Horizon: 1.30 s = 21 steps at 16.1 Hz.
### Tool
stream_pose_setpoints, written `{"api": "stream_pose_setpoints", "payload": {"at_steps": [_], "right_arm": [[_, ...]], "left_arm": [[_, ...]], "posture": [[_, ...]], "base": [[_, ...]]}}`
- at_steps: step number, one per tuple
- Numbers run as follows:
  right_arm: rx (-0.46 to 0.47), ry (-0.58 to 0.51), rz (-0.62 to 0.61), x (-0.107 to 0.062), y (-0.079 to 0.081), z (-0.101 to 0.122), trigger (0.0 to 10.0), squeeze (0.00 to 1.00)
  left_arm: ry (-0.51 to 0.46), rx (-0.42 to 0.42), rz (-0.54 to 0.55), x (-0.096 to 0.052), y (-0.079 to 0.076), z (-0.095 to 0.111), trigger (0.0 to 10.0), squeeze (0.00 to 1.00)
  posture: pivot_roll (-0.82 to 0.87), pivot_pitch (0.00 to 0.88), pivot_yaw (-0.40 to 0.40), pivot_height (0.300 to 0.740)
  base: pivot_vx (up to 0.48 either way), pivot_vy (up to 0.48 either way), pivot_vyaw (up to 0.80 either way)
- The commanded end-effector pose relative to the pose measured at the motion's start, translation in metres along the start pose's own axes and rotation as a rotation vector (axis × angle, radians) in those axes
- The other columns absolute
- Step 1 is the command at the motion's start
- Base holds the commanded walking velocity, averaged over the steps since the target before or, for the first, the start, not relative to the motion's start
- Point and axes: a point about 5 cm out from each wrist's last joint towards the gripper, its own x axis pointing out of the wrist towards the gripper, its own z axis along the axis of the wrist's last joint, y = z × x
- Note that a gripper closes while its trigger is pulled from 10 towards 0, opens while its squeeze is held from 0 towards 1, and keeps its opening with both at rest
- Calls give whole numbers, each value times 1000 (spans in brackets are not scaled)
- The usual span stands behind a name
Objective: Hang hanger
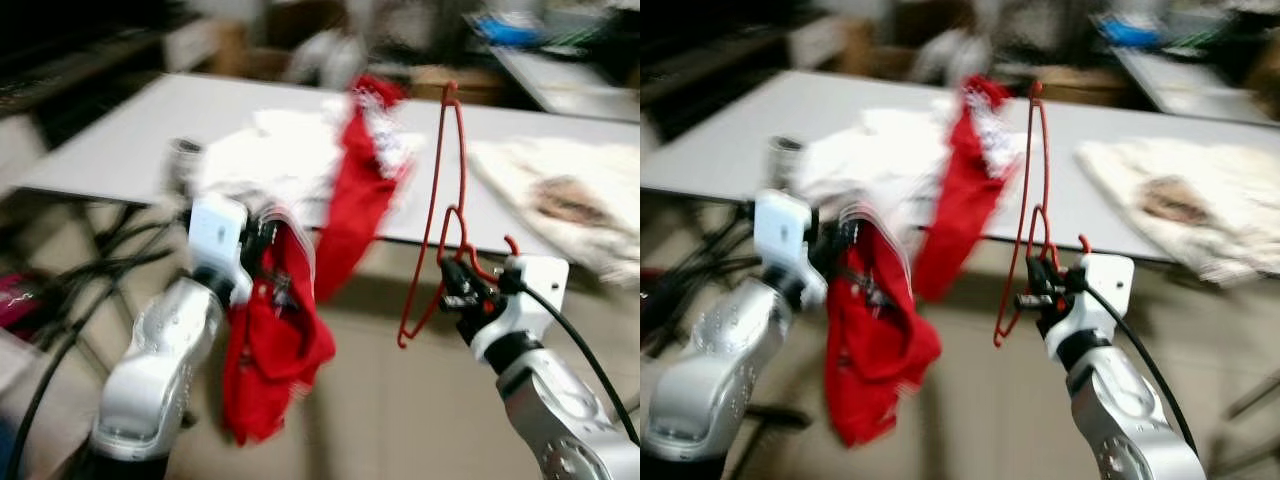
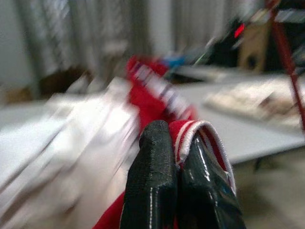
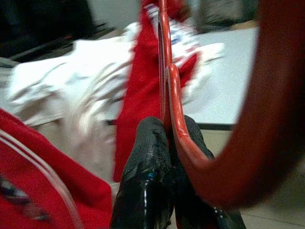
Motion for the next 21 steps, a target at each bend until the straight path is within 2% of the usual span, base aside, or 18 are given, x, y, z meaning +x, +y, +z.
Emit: {"api": "stream_pose_setpoints", "payload": {"at_steps": [1, 4, 6, 8, 13, 16, 18, 19, 20, 21], "right_arm": [[-25, -77, -3, 4, -2, 18, 10000, 0], [-25, -112, -4, 8, -3, 27, 10000, 0], [-26, -125, -5, 12, -5, 30, 10000, 0], [-23, -131, 9, 13, -3, 31, 10000, 0], [-30, -115, 43, 11, 4, 28, 10000, 0], [-84, -69, 65, 14, 7, 24, 10000, 0], [-104, -66, 83, 17, 10, 24, 10000, 0], [-105, -67, 91, 18, 11, 24, 10000, 0], [-105, -68, 97, 20, 13, 23, 10000, 0], [-107, -68, 99, 20, 13, 23, 10000, 0]], "left_arm": [[-104, -20, -52, 18, -9, 22, 10000, 0], [-142, -45, -55, 34, -8, 33, 10000, 0], [-186, -6, 5, 61, 6, 49, 10000, 0], [-201, 31, 75, 77, 20, 59, 10000, 0], [-238, 42, 137, 87, 36, 69, 10000, 0], [-262, 83, 161, 94, 49, 80, 10000, 0], [-315, 148, 169, 106, 66, 106, 10000, 0], [-355, 205, 177, 113, 78, 129, 10000, 0], [-407, 229, 211, 119, 93, 162, 10000, 0], [-425, 221, 231, 121, 99, 177, 10000, 0]], "posture": [[62, 0, -34, 740], [63, 0, -35, 740], [59, 0, -39, 740], [54, 0, -36, 740], [47, 0, -32, 740], [52, 0, -40, 740], [61, 0, -50, 740], [70, 0, -55, 740], [76, 0, -55, 740], [82, 0, -47, 740]], "base": [[311, 0, -800], [310, 0, -800], [311, 0, 0], [292, 0, 0], [280, 0, 0], [299, 0, 423], [307, 0, 800], [311, 0, 800], [315, 0, 800], [311, 0, 800]]}}
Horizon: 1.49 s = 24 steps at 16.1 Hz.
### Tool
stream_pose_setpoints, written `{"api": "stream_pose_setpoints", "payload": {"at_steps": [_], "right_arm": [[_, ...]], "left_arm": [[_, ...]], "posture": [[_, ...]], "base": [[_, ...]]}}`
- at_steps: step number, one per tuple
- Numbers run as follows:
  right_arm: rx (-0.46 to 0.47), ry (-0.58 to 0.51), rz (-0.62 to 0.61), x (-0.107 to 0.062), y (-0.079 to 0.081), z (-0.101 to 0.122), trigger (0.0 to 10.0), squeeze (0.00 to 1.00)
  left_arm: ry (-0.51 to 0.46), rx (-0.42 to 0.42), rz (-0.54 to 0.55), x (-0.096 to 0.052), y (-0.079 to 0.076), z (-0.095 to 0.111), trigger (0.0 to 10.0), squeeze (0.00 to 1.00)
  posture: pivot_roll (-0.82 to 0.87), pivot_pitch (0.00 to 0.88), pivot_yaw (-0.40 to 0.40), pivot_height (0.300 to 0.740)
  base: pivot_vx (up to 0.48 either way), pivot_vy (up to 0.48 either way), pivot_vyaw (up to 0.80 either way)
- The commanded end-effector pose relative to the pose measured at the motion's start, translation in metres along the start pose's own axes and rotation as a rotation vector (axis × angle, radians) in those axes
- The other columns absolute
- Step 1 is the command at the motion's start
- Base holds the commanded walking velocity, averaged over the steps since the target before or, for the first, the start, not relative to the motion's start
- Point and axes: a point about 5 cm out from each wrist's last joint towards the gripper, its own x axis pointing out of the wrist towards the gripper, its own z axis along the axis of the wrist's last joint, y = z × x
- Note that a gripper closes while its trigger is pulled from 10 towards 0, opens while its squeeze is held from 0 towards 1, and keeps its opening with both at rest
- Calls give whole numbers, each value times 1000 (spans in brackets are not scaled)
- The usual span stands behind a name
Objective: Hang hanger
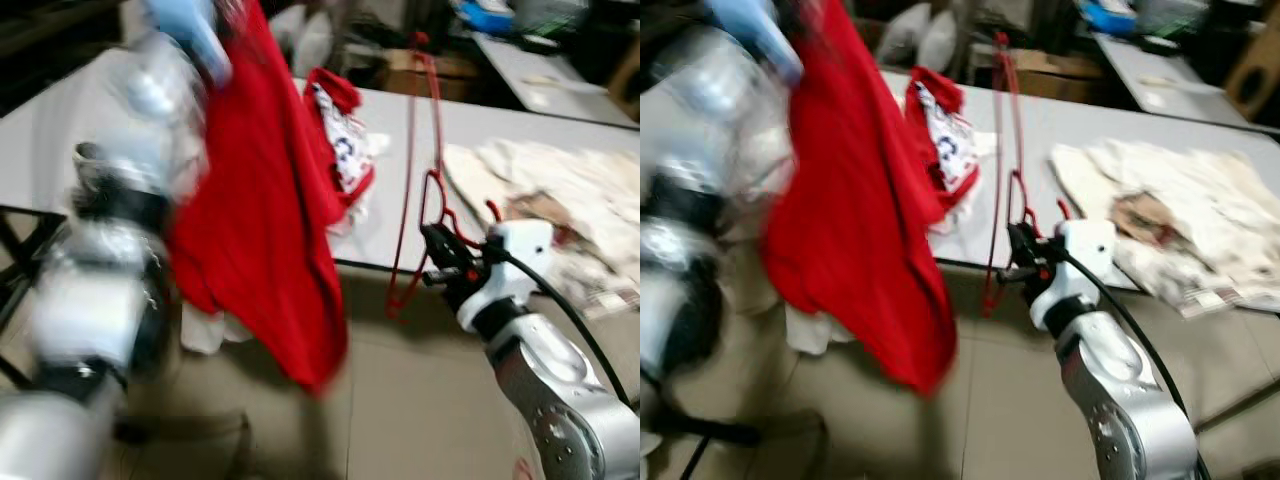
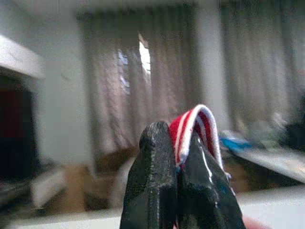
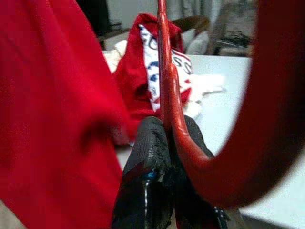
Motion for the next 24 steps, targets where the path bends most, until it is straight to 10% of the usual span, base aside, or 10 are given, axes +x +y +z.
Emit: {"api": "stream_pose_setpoints", "payload": {"at_steps": [1, 14, 24], "right_arm": [[-22, -3, -28, 0, -4, -1, 10000, 0], [13, -34, -64, -1, -5, 0, 10000, 0], [18, -60, -104, -5, -4, -3, 10000, 0]], "left_arm": [[-84, 21, -13, 14, -4, 28, 10000, 0], [-164, -38, -124, 30, -25, 47, 10000, 0], [-338, 146, -34, 47, -19, 165, 10000, 0]], "posture": [[77, 0, -22, 740], [62, 0, -17, 740], [55, 0, 36, 740]], "base": [[296, 0, 800], [419, 0, -62], [409, 0, -800]]}}
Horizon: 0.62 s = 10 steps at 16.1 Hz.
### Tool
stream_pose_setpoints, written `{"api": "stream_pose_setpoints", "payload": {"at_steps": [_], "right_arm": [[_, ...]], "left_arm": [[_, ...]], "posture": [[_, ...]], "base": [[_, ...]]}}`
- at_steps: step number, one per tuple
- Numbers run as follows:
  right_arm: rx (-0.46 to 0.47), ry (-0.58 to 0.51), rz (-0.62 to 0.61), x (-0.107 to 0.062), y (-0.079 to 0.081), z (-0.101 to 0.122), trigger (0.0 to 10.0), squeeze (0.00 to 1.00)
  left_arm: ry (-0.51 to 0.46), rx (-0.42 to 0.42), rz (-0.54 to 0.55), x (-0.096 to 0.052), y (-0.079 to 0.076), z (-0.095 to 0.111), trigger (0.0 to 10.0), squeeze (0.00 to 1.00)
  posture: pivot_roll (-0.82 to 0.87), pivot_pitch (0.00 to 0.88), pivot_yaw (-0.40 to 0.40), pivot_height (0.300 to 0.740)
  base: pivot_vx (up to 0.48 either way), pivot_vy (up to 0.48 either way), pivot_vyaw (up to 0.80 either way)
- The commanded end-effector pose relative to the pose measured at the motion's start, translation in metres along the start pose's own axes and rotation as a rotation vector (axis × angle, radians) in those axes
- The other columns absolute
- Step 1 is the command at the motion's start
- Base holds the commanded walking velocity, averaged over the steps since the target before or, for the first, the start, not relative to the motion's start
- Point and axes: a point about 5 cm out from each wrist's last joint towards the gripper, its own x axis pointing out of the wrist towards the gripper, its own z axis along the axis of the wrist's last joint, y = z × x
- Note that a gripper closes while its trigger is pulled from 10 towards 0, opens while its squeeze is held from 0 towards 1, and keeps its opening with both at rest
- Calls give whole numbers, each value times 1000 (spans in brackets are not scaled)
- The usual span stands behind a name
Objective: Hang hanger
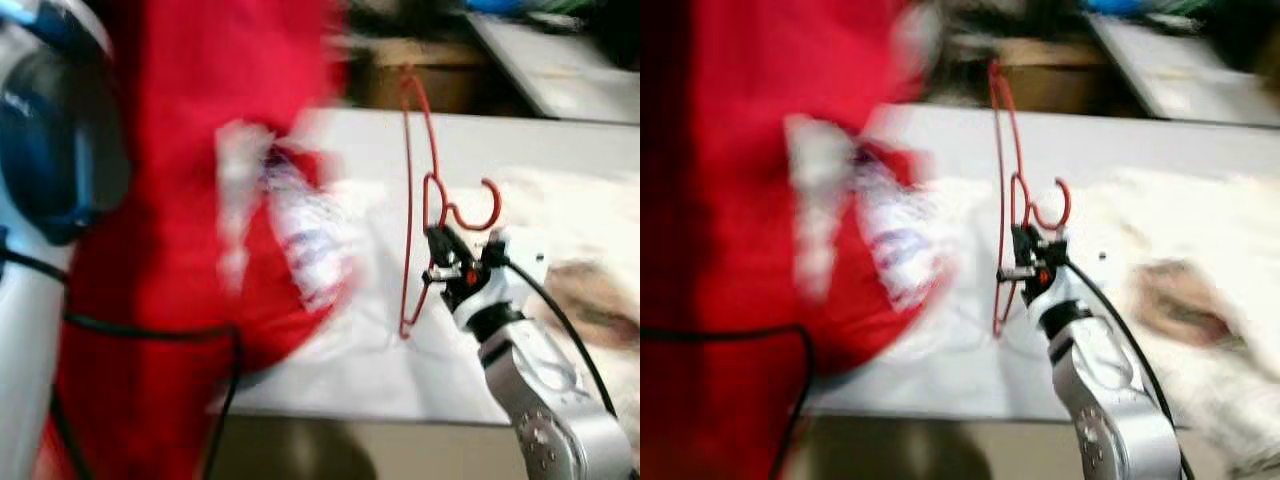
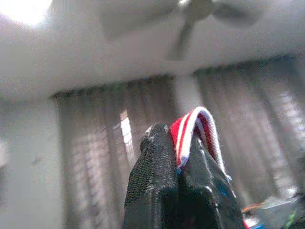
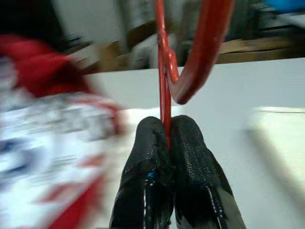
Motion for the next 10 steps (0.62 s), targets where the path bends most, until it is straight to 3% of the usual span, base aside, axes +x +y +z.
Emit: {"api": "stream_pose_setpoints", "payload": {"at_steps": [1, 2, 4, 5, 7, 9, 10], "right_arm": [[-3, -20, -15, -2, -1, 3, 10000, 0], [-4, -22, -12, -2, 0, 3, 10000, 0], [-3, -21, -7, -1, 2, 3, 10000, 0], [-4, -21, -5, -2, 2, 3, 10000, 0], [-5, -16, 5, -5, 1, 4, 10000, 0], [12, -4, 25, -7, 1, 4, 10000, 0], [22, 7, 57, -7, 5, 3, 10000, 0]], "left_arm": [[-2, 40, -28, 3, -10, 3, 10000, 0], [41, 59, -41, -2, -12, -12, 10000, 0], [255, 112, -146, -34, -30, -88, 10000, 0], [314, 130, -175, -48, -35, -110, 10000, 0], [491, 79, -256, -102, -47, -174, 10000, 0], [572, 50, -344, -143, -46, -205, 10000, 0], [653, 56, -357, -167, -33, -219, 10000, 0]], "posture": [[55, 0, 39, 740], [54, 0, 38, 740], [44, 0, 39, 740], [42, 0, 38, 740], [32, 0, 24, 740], [35, 0, 6, 740], [39, 0, 0, 740]], "base": [[360, 0, -800], [360, 0, -800], [338, 0, -800], [300, 0, -800], [141, 0, -400], [0, 0, 0], [0, 0, 0]]}}
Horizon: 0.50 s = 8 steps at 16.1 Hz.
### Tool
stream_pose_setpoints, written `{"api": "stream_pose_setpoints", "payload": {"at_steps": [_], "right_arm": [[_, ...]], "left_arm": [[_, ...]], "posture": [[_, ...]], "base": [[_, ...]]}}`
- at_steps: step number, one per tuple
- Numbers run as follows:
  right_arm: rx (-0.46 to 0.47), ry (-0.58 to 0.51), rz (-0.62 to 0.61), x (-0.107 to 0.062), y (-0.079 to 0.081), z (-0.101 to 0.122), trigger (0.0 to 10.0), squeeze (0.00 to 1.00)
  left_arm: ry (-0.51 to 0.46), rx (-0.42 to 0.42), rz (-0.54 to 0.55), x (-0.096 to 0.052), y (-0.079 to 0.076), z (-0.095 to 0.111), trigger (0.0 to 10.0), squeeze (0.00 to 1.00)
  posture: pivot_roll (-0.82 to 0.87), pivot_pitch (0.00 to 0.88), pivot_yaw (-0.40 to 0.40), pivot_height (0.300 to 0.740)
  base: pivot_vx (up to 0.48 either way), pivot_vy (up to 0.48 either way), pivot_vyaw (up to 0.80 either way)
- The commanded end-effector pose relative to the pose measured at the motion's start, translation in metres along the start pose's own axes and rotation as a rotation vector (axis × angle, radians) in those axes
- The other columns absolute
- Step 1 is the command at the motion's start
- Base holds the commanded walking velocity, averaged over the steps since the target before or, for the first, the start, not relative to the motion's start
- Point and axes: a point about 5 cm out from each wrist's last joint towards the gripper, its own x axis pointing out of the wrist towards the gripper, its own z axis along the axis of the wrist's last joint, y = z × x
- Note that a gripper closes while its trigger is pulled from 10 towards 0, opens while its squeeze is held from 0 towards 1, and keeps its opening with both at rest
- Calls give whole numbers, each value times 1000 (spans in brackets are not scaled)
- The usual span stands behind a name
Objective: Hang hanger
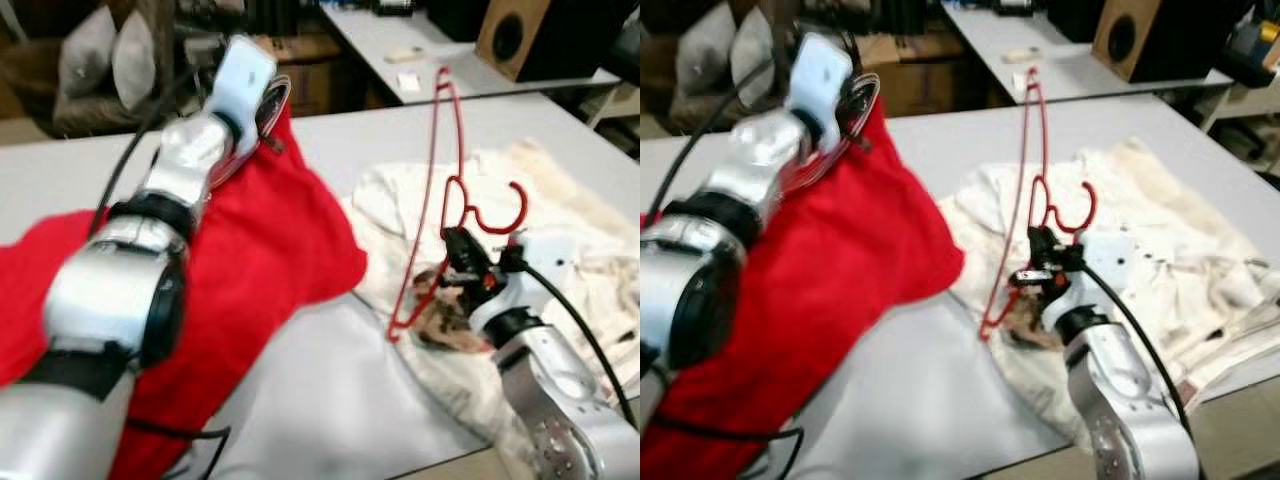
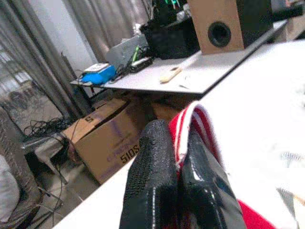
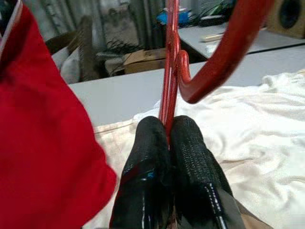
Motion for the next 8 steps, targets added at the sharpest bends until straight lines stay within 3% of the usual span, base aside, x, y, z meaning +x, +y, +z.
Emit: {"api": "stream_pose_setpoints", "payload": {"at_steps": [1, 2, 3, 6, 8], "right_arm": [[9, 2, 40, -1, 5, 1, 10000, 0], [8, 6, 50, 0, 6, 1, 10000, 0], [8, 9, 65, 1, 7, 1, 10000, 0], [8, 13, 86, 2, 9, 2, 10000, 0], [9, 23, 99, 3, 9, 0, 10000, 0]], "left_arm": [[-4, 12, 36, -8, 20, 3, 10000, 0], [44, 47, 17, -16, 26, -7, 10000, 0], [79, 73, 9, -27, 36, -16, 10000, 1000], [184, 87, -116, -44, 44, -30, 10000, 1000], [265, 23, -318, -65, 54, -31, 10000, 1000]], "posture": [[47, 0, -7, 740], [51, 0, -15, 740], [57, 0, -23, 740], [64, 0, -30, 740], [68, 0, -33, 740]], "base": [[0, 0, 0], [0, 0, 0], [0, 0, 0], [0, 0, 0], [0, 0, 0]]}}
